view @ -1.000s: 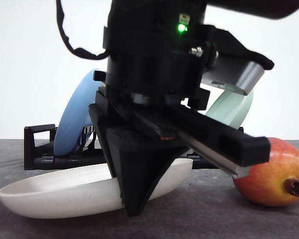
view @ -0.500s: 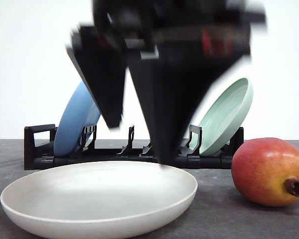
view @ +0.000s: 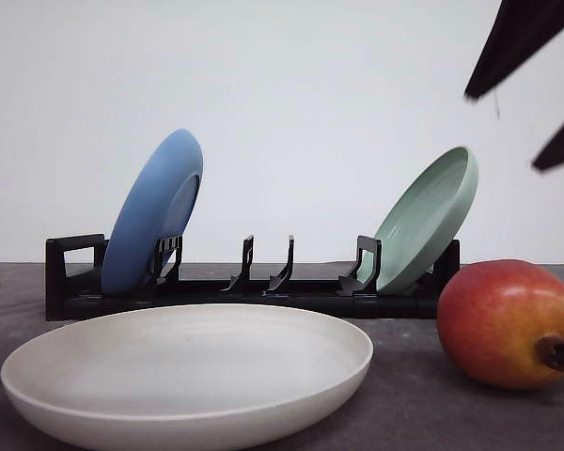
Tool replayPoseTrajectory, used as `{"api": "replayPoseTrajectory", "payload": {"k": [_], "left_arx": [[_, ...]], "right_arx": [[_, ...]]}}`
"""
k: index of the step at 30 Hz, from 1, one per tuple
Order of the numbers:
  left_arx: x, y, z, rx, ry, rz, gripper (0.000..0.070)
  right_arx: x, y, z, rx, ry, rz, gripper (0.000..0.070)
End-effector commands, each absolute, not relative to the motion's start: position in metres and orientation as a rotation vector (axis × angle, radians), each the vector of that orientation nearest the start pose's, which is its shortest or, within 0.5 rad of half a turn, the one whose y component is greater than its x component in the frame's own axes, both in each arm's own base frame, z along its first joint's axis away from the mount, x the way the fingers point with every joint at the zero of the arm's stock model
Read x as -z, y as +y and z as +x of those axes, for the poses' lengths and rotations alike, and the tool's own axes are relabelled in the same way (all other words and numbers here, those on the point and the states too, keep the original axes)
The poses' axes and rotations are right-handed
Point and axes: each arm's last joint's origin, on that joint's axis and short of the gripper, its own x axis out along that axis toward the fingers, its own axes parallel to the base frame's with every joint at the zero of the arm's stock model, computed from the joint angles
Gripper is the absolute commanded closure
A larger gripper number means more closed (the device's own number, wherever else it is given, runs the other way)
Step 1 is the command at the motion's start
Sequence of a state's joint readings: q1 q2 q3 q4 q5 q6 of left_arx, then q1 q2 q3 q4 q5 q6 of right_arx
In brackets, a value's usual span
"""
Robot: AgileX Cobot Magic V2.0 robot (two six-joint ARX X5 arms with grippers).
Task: Place pomegranate in white plate
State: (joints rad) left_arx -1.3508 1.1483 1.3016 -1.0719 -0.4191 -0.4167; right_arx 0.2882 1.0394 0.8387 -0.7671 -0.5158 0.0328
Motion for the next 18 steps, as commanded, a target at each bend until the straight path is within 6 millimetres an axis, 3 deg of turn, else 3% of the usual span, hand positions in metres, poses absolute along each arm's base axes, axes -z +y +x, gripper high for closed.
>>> {"api": "replayPoseTrajectory", "payload": {"k": [1, 4, 8, 13, 18], "left_arx": [[-0.369, -0.185, 0.05, 0.692, 0.722, 0.313, 0.0144], [-0.366, -0.161, 0.043, 0.691, 0.674, 0.229, 0.0145], [-0.346, -0.13, 0.037, 0.711, 0.631, 0.093, 0.0145], [-0.316, -0.102, 0.032, 0.727, 0.594, -0.027, 0.0145], [-0.305, -0.081, 0.028, 0.739, 0.568, -0.116, 0.0145]], "right_arx": [[-0.261, 0.071, 0.186, -0.704, 1.015, 0.12, 0.0028], [-0.252, 0.072, 0.194, -0.654, 1.054, 0.098, 0.0], [-0.243, 0.074, 0.201, -0.647, 1.095, 0.097, 0.0], [-0.23, 0.082, 0.208, -0.622, 1.158, 0.054, 0.0], [-0.213, 0.092, 0.216, -0.628, 1.228, 0.028, 0.0]]}}
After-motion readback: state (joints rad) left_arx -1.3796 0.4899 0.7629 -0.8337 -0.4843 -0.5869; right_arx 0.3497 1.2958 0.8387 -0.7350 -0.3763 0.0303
